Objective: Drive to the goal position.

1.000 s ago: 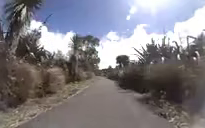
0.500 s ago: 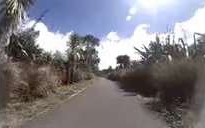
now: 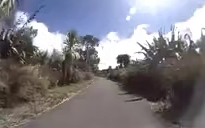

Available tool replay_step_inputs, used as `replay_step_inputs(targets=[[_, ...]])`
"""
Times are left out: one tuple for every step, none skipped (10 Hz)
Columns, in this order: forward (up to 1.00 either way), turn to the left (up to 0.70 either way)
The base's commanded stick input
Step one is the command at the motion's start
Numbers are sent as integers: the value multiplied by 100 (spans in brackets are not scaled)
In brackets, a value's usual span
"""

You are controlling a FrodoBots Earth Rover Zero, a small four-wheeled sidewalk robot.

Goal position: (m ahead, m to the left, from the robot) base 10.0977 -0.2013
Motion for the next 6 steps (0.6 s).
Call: replay_step_inputs(targets=[[100,0],[100,0],[100,0],[100,0],[100,0],[100,0]])
